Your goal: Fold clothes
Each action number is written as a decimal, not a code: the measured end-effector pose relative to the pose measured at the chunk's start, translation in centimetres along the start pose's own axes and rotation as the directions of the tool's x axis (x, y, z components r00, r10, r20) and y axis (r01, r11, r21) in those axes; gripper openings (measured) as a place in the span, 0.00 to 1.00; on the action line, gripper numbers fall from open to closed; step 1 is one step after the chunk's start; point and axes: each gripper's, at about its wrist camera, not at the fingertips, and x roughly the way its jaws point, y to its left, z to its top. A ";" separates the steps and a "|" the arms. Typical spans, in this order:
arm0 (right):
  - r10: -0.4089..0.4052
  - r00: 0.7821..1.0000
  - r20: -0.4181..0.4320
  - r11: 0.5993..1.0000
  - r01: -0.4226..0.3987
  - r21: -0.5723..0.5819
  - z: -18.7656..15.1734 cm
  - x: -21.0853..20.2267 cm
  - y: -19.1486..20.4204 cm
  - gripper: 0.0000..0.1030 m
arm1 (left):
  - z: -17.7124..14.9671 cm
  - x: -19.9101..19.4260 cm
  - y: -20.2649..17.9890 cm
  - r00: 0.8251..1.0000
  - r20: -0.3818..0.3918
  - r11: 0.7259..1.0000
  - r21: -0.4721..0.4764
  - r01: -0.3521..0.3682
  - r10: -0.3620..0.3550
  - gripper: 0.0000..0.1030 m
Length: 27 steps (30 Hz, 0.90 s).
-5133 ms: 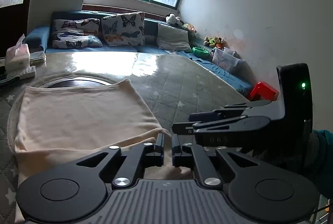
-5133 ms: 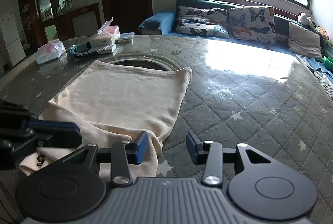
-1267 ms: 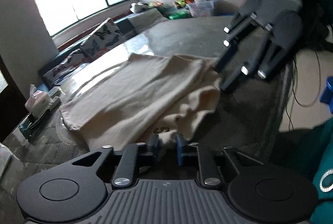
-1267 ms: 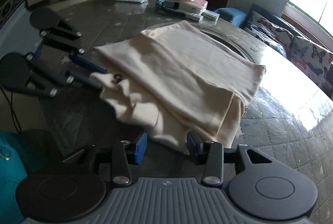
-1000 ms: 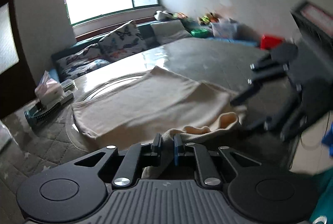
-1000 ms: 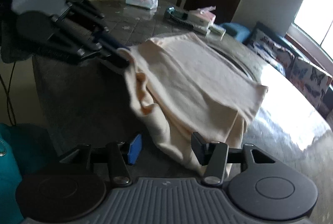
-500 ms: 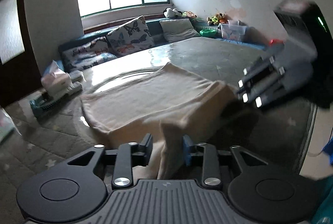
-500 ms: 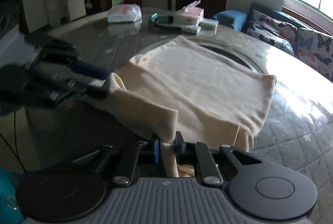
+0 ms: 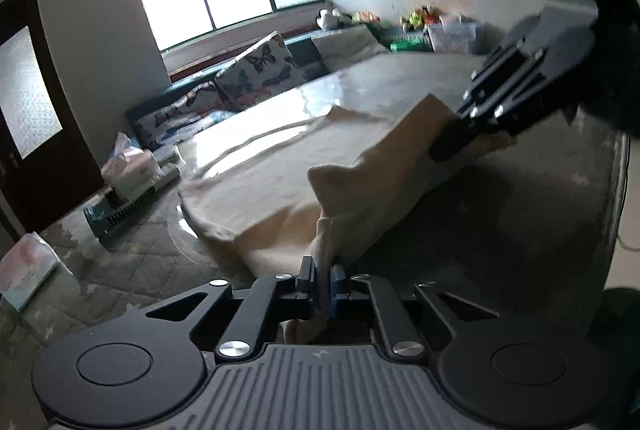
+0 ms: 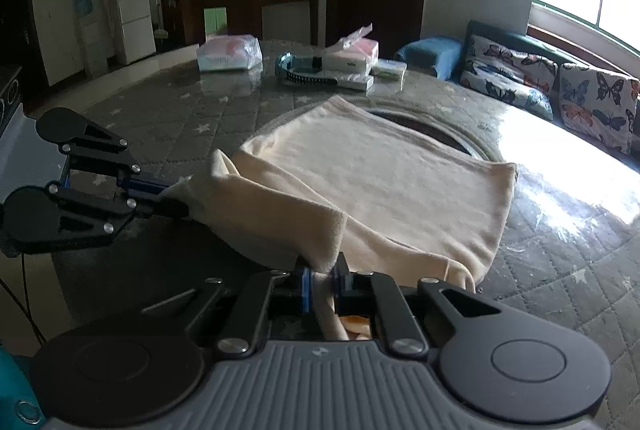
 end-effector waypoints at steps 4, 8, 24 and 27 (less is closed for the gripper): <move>0.015 0.999 0.033 1.000 -0.015 -0.020 0.2 -1.9 0.7 0.09 | 0.7 -2.6 0.3 0.999 0.029 0.999 -0.020 0.032 -0.032 0.06; 0.057 0.998 0.040 0.998 -0.055 -0.039 0.1 -4.9 2.1 0.09 | 1.0 -6.1 0.4 0.996 0.053 0.996 -0.058 0.073 -0.070 0.06; 0.054 0.998 0.012 0.997 -0.053 -0.058 4.6 -4.8 1.4 0.09 | 3.9 -3.7 4.8 0.997 0.065 0.968 -0.247 0.054 -0.039 0.06; 0.037 0.999 -0.002 0.998 -0.037 -0.045 6.5 -2.3 -0.8 0.09 | 5.3 -0.9 6.9 0.998 0.053 0.962 -0.271 0.037 -0.023 0.06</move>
